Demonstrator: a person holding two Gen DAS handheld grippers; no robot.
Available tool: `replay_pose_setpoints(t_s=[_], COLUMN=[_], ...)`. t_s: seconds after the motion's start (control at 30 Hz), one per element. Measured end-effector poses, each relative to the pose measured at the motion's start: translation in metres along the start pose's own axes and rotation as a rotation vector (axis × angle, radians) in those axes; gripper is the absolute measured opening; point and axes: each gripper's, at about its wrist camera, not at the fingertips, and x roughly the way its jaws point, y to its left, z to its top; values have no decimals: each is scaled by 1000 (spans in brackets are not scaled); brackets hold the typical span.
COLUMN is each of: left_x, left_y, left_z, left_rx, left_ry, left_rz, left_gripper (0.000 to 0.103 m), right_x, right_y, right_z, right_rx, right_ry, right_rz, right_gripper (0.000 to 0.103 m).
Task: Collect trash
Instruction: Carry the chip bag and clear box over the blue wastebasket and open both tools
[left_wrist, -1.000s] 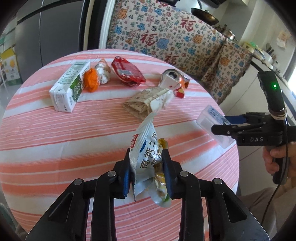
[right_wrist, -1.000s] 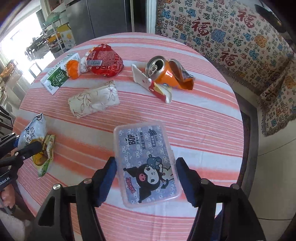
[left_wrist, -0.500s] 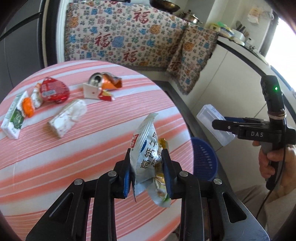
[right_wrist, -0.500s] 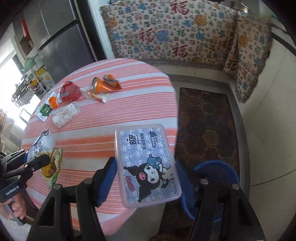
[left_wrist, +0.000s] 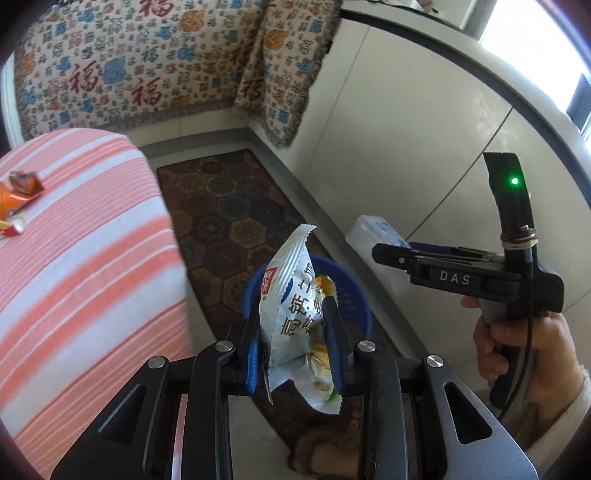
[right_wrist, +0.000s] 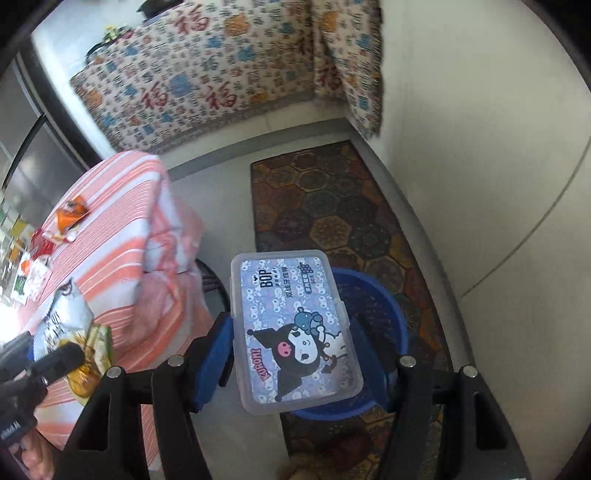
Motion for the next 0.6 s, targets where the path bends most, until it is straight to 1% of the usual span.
replay_pose_setpoints(t_s=[0.17,0.27,0.33,0.5,0.6], left_x=[49,69,79,105,112], left_y=[-15,-21,-21,-25,-24], left_z=[5,6,6,7,6], left_rx=[6,16,34,48,57], left_ry=[47,59,63,90,98], left_rz=[-7,-2,9,21,25], left_gripper=[29,29,29,29,29], right_x=[21,33,42,53,60], right_y=[-37,-55,-66,-77,-80], right_z=[-3,-9,-11,-4,-1], right_rx=[67,102,129,122,126], right_ry=[-10,-12,6,18,31], right_rz=[10,20,30,28,38], right_gripper=[66,66,66,66,65])
